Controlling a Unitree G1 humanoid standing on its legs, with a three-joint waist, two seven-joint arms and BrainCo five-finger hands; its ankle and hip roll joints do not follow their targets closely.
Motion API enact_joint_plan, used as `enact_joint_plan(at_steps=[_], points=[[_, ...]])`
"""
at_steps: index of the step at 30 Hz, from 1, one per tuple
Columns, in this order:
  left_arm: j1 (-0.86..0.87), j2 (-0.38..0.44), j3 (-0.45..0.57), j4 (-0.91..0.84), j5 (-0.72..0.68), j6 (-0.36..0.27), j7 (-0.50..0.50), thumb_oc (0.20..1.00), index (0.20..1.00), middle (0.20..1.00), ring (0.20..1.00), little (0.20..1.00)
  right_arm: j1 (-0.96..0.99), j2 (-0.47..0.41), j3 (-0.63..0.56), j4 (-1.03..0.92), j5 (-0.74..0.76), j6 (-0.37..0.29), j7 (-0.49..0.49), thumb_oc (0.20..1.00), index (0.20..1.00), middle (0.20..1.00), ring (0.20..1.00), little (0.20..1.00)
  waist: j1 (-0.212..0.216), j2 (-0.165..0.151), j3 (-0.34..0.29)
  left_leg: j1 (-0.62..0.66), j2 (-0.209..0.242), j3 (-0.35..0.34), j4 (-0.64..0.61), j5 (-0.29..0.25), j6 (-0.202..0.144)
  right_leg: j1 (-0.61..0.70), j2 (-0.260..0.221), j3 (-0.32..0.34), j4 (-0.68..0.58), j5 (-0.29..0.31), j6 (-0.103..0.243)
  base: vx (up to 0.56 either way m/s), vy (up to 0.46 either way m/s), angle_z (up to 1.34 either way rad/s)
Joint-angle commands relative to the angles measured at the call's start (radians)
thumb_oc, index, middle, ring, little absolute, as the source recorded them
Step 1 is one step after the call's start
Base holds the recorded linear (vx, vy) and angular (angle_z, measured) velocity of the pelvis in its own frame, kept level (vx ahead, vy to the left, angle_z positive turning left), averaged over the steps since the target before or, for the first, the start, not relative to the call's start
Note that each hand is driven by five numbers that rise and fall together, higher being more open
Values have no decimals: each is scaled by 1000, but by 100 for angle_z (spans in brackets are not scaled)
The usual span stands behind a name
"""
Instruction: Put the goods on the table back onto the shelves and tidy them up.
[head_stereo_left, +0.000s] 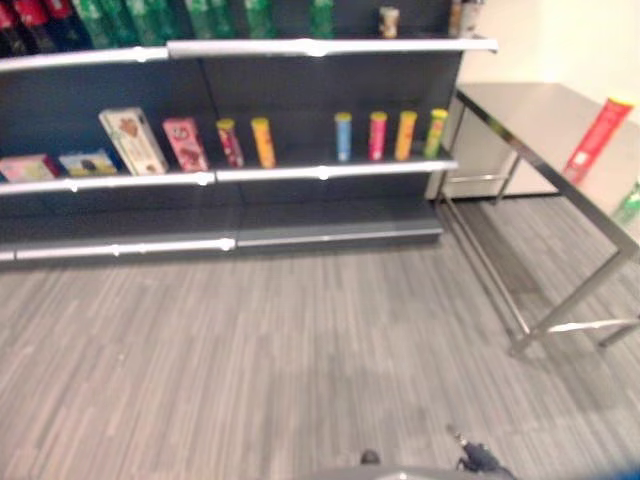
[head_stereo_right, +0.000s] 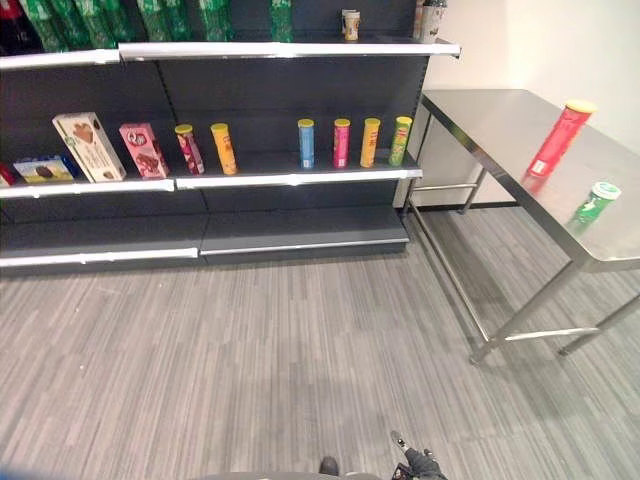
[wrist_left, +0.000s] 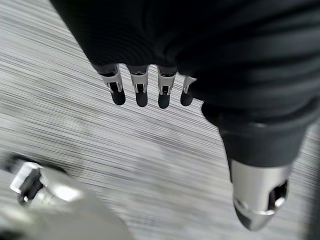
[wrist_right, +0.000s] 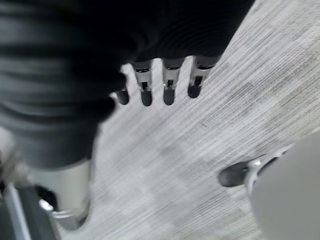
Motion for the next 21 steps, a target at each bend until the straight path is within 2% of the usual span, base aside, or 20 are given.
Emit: enact_joint_plan(at_steps=[1, 2, 3, 4, 5, 6, 7, 8, 9, 10, 11, 12, 13, 15, 16, 17, 18, 19, 20, 21], points=[[-48, -20, -15, 34, 47, -5, 1, 1000, 1000, 1000, 1000, 1000, -75, 16, -8, -1, 15, -24, -7, 1000, 1000, 1000, 1000, 1000, 21, -40, 117, 34, 72, 61, -267, 157, 79, 15, -106, 4, -32, 7, 210, 201, 46, -64], [-48, -20, -15, 34, 47, -5, 1, 1000, 1000, 1000, 1000, 1000, -75, 16, -8, -1, 15, -24, -7, 1000, 1000, 1000, 1000, 1000, 20, -43, 115, 33, 69, 61, -271, 161, 80, 13, -109, 4, -32, 7, 210, 279, 151, -58], [-48, -19, -1, 38, 13, -7, -2, 1000, 1000, 1000, 1000, 1000, -71, 7, -17, 13, 8, -25, -9, 1000, 1000, 1000, 1000, 1000, 35, -46, 124, -21, 38, 54, -391, 137, 83, 37, -116, 22, -28, -18, 213, 166, 110, -38], [-48, -19, -1, 38, 13, -7, -2, 1000, 1000, 1000, 1000, 1000, -71, 7, -17, 13, 8, -25, -9, 1000, 1000, 1000, 1000, 1000, 35, -46, 124, -21, 38, 54, -391, 138, 83, 37, -116, 22, -28, -18, 213, 386, 257, -27], [-48, -19, 15, 41, -28, -11, -4, 1000, 1000, 1000, 1000, 1000, -64, -4, -25, 27, -12, -25, -19, 1000, 1000, 1000, 1000, 1000, 55, -19, 124, -53, 14, 9, -571, 210, 61, 76, -93, 40, -23, -57, 205, 363, 222, -9], [-48, -20, 18, 46, -37, -15, -5, 1000, 1000, 1000, 1000, 1000, -60, -8, -27, 33, -25, -24, -23, 1000, 1000, 1000, 1000, 1000, 63, -3, 123, -62, 3, -29, -669, 281, 45, 101, -71, 60, -22, -76, 200, 362, 220, -1], [-48, -20, 18, 46, -37, -15, -5, 1000, 1000, 1000, 1000, 1000, -60, -8, -27, 33, -25, -24, -23, 1000, 1000, 1000, 1000, 1000, 62, -4, 122, -62, 2, -31, -675, 286, 45, 99, -72, 58, -22, -76, 200, 312, 148, 7], [-46, -23, 22, 47, -46, -16, -8, 1000, 1000, 1000, 1000, 1000, -58, -11, -28, 40, -41, -23, -31, 1000, 1000, 1000, 1000, 1000, 74, 8, 124, -93, -10, -73, -754, 331, 38, 128, -56, 82, -19, -97, 194, 465, 199, -18], [-45, -24, 32, 52, -73, -18, -9, 1000, 1000, 1000, 1000, 1000, -54, -14, -30, 51, -69, -18, -38, 1000, 1000, 1000, 1000, 1000, 97, 22, 125, -140, -27, -158, -894, 386, 23, 170, -35, 138, 1, -140, 184, 605, 261, -33], [-44, -23, 38, 54, -84, -21, -10, 1000, 1000, 1000, 1000, 1000, -49, -13, -33, 55, -78, -14, -37, 1000, 1000, 1000, 1000, 1000, 103, 26, 125, -163, -37, -197, -921, 397, 11, 182, -30, 165, 13, -155, 179, 438, 188, -52], [-44, -23, 38, 54, -84, -21, -10, 1000, 1000, 1000, 1000, 1000, -50, -13, -33, 55, -78, -14, -37, 1000, 1000, 1000, 1000, 1000, 103, 26, 125, -163, -37, -197, -921, 397, 11, 182, -30, 165, 13, -156, 179, 293, 149, -67], [-44, -22, 46, 60, -106, -26, -6, 1000, 1000, 1000, 1000, 1000, -47, -13, -35, 61, -81, -13, -37, 1000, 1000, 1000, 1000, 1000, 107, 30, 124, -186, -43, -232, -932, 402, -1, 197, -23, 199, 25, -171, 176, 413, 265, -133], [-42, -19, 62, 60, -129, -24, -4, 1000, 1000, 1000, 1000, 1000, -43, -13, -42, 62, -79, -9, -39, 1000, 1000, 1000, 1000, 1000, 119, 33, 119, -193, -42, -271, -932, 429, -10, 223, -22, 262, 43, -191, 177, 563, 394, -144], [-33, -17, 65, 61, -104, -22, 0, 1000, 1000, 1000, 1000, 1000, -37, -10, -53, 68, -74, -8, -33, 1000, 1000, 1000, 1000, 1000, 132, 31, 110, -168, -24, -301, -904, 448, -11, 255, -32, 334, 64, -208, 190, 467, 423, -134], [-34, -14, 64, 61, -95, -18, -2, 1000, 1000, 1000, 1000, 1000, -29, -10, -66, 71, -66, -8, -29, 1000, 1000, 1000, 1000, 1000, 131, 36, 104, -155, -8, -294, -887, 472, -11, 263, -40, 355, 72, -216, 196, 240, 276, -169], [-34, -15, 63, 61, -94, -18, -2, 1000, 1000, 1000, 1000, 1000, -30, -10, -66, 71, -66, -8, -29, 1000, 1000, 1000, 1000, 1000, 133, 38, 103, -157, -5, -294, -886, 472, -11, 261, -37, 358, 71, -213, 197, 334, 474, -197], [-37, -13, 44, 80, -42, -14, 2, 1000, 1000, 1000, 1000, 1000, -16, -5, -94, 101, -34, -2, -12, 1000, 1000, 1000, 1000, 1000, 116, 26, 83, -137, 4, -258, -846, 467, -2, 265, -85, 374, 95, -196, 224, 315, 461, -159], [-37, -9, 37, 86, -22, -11, -2, 1000, 1000, 1000, 1000, 1000, -6, 1, -98, 111, -16, 1, -3, 1000, 1000, 1000, 1000, 1000, 109, 17, 75, -120, 3, -247, -844, 456, 3, 254, -101, 382, 126, -187, 233, 314, 460, -102], [-37, -9, 37, 87, -22, -11, -2, 1000, 1000, 1000, 1000, 1000, -6, 1, -98, 111, -16, 1, -3, 1000, 1000, 1000, 1000, 1000, 111, 20, 72, -124, 8, -247, -843, 457, 2, 250, -97, 385, 126, -184, 233, 311, 352, -58], [-40, 2, 11, 92, 62, 0, 0, 1000, 1000, 1000, 1000, 1000, 8, 7, -112, 136, 19, 14, 22, 1000, 1000, 1000, 1000, 1000, 86, 2, 58, -63, 6, -195, -844, 421, 22, 198, -132, 379, 249, -100, 274, 278, 318, -128]])
